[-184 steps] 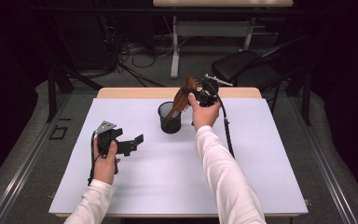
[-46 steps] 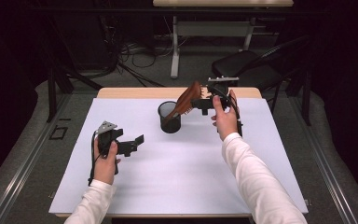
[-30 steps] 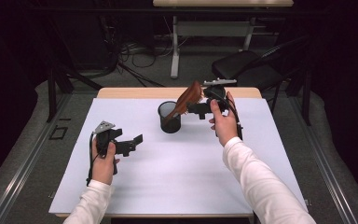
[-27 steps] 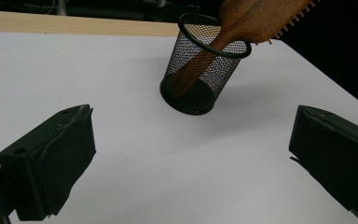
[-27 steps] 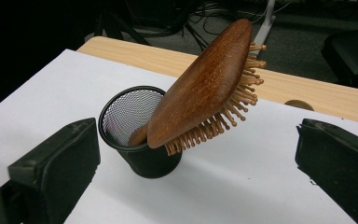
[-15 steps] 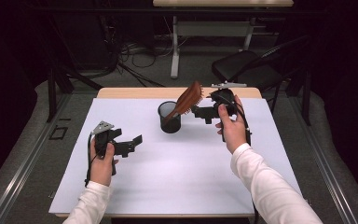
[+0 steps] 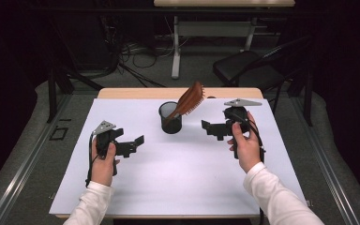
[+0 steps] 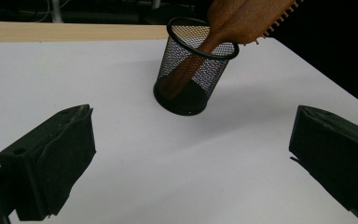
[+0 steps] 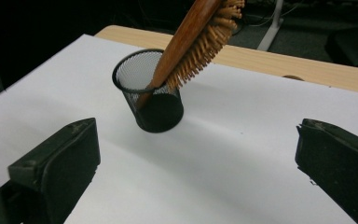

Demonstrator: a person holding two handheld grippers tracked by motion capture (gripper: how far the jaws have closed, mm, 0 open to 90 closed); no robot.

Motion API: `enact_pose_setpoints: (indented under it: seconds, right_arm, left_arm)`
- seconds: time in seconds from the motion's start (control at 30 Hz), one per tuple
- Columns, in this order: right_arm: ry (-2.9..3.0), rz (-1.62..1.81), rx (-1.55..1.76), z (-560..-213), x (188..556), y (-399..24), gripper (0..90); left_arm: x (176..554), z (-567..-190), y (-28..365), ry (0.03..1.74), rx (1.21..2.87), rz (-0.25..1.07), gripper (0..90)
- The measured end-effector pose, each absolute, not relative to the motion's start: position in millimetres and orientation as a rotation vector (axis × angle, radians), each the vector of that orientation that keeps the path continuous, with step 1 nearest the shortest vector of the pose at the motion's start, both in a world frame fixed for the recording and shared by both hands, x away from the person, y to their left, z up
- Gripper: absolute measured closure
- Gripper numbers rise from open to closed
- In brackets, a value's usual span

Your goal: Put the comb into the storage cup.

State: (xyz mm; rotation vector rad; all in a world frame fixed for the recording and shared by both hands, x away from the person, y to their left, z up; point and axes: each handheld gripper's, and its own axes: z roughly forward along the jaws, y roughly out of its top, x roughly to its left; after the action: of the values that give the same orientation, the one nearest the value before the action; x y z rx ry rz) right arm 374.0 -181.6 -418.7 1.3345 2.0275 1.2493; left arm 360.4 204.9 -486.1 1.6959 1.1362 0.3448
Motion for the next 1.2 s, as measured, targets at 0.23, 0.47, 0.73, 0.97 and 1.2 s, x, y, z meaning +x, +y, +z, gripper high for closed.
enact_pose_setpoints:
  seconds: [0.23,0.47,0.73,0.97,1.2]
  right_arm:
    - [2.033,1.227,1.245,-430,349,-188,0.0]
    - [2.049,1.262,1.261,-445,331,-193,0.0]
    - [2.012,1.324,1.315,-464,315,-206,0.0]
    - [1.979,1.343,1.353,-486,309,-221,0.0]
    - [1.964,1.341,1.362,-500,303,-230,0.0]
  left_arm:
    - [361,-486,206,1.14,1.687,0.349,0.4]
    - [360,-485,206,1.134,1.69,0.353,0.4]
    - [360,-485,207,1.133,1.691,0.355,0.4]
    - [360,-485,207,1.134,1.691,0.354,0.4]
    - [360,-484,207,1.134,1.689,0.355,0.4]
